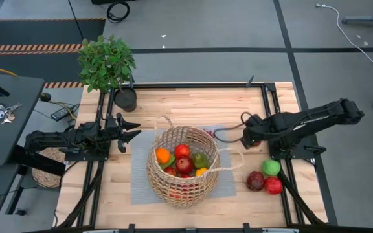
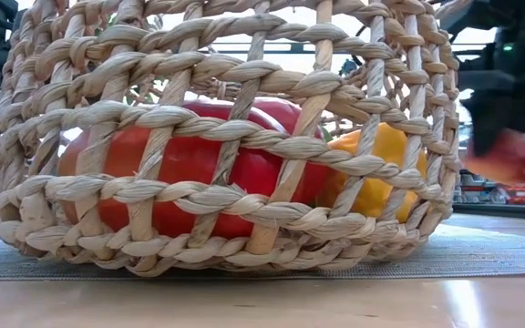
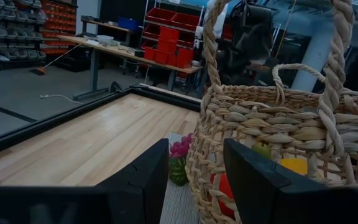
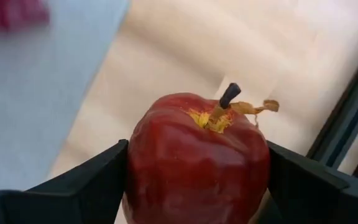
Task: Build produce basket
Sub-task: Put the dark red apple into the basket
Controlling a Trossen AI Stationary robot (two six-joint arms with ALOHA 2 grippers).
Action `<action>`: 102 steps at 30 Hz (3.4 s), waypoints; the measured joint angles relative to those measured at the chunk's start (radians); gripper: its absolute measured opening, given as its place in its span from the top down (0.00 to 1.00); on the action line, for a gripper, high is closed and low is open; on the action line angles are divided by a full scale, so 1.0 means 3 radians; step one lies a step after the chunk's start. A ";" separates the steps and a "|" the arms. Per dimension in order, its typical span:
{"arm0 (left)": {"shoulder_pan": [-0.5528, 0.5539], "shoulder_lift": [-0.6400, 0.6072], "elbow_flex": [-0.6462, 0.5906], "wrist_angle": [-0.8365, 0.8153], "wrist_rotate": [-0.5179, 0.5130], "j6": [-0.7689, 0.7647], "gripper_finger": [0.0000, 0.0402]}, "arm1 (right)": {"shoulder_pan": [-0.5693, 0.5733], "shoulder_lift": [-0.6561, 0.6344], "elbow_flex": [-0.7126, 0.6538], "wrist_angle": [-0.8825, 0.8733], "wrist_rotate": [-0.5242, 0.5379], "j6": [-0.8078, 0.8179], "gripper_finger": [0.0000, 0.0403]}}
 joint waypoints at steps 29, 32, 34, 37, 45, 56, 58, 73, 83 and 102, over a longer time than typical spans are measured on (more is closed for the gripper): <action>0.0000 0.0000 0.0000 0.0000 0.0000 0.0000 0.60 | -0.0427 0.0134 0.0606 0.4635 -0.0954 -0.2223 0.14; 0.0000 0.0000 0.0000 0.0000 0.0000 0.0000 0.60 | -0.0338 0.0190 0.0604 0.4949 -0.0997 -0.2424 0.14; 0.0000 0.0001 0.0000 -0.0001 0.0000 0.0000 0.60 | -0.0299 0.0201 0.0604 0.5049 -0.1023 -0.2496 0.14; 0.0000 0.0001 0.0000 -0.0005 0.0000 0.0000 0.60 | -0.0287 0.0211 0.0606 0.5083 -0.1140 -0.2535 0.14; 0.0001 0.0000 0.0000 -0.0001 0.0001 0.0000 0.60 | -0.0141 0.0353 0.0603 0.5047 -0.1718 -0.3102 0.14; 0.0001 0.0000 0.0000 -0.0001 0.0000 0.0000 0.60 | -0.0054 0.0820 0.1110 0.3996 -0.1296 -0.3789 0.15; 0.0001 0.0000 0.0000 -0.0001 0.0002 0.0000 0.60 | -0.0053 0.0993 0.1341 0.3636 -0.1208 -0.3903 0.15; 0.0001 0.0001 0.0000 -0.0001 0.0001 0.0000 0.60 | -0.0153 0.2258 0.2326 0.2915 -0.1475 -0.3997 0.14; 0.0001 0.0000 0.0000 -0.0001 0.0000 0.0000 0.60 | -0.0180 0.2711 0.2353 0.2840 -0.1506 -0.3849 0.06; 0.0001 0.0001 0.0000 -0.0001 0.0000 0.0000 0.60 | 0.0274 0.1452 0.2357 0.2565 -0.1121 -0.3575 0.05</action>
